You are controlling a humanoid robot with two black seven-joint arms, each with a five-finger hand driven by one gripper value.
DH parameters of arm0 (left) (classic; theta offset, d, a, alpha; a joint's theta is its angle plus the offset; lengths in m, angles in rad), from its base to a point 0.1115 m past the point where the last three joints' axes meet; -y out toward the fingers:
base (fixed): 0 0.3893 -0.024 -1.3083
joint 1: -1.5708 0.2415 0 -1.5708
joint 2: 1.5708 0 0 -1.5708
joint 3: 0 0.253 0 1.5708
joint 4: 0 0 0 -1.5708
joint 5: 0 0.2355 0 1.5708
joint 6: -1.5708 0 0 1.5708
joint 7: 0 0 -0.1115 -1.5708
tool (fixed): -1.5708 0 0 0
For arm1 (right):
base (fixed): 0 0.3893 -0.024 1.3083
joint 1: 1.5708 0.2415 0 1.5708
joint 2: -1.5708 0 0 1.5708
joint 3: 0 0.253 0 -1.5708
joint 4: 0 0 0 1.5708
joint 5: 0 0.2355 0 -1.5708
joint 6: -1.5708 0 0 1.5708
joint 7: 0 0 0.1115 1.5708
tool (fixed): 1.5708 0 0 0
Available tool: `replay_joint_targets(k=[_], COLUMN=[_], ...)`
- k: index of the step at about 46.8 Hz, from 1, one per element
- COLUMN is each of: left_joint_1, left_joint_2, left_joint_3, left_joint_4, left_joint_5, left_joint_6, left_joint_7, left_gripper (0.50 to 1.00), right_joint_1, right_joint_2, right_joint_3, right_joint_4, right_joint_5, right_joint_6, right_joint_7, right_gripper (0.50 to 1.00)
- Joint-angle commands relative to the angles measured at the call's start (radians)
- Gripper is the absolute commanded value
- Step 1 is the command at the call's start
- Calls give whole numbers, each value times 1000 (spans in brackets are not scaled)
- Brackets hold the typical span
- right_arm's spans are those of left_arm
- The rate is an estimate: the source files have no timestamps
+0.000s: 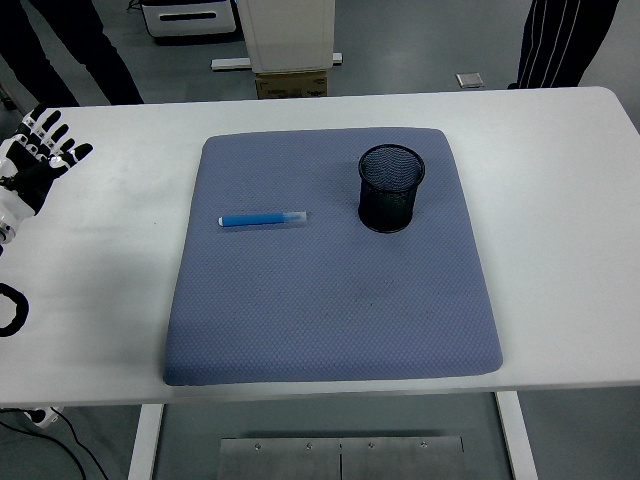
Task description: Left hand places marker in pen holder
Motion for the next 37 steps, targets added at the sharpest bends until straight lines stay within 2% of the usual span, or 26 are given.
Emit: replay_joint_targets(k=[1,21,29,33,37], left_joint_1=[-15,-137,-231,-287,-353], left_joint_2=[-1,-32,-59,-101,-112], left_joint_3=[6,48,216,310,409], left_joint_4=[-4,-12,-12,-12,-30], left_joint_5=[10,127,139,139,139], left_joint_6=[-7,7,58,61,62], left_joint_7=[1,23,23,23,23], left_gripper=[1000,1000,1000,1000,1000], right_joint_1=[0,0,0,0,0], right_joint_2=[0,0,0,0,0], right_joint_3=[-1,-1,-1,0,0], right_joint_4=[0,0,0,0,0], right_joint_5=[0,0,0,0,0], right_joint_6=[0,0,0,0,0], right_joint_7=[0,0,0,0,0], right_gripper=[1000,1000,1000,1000,1000])
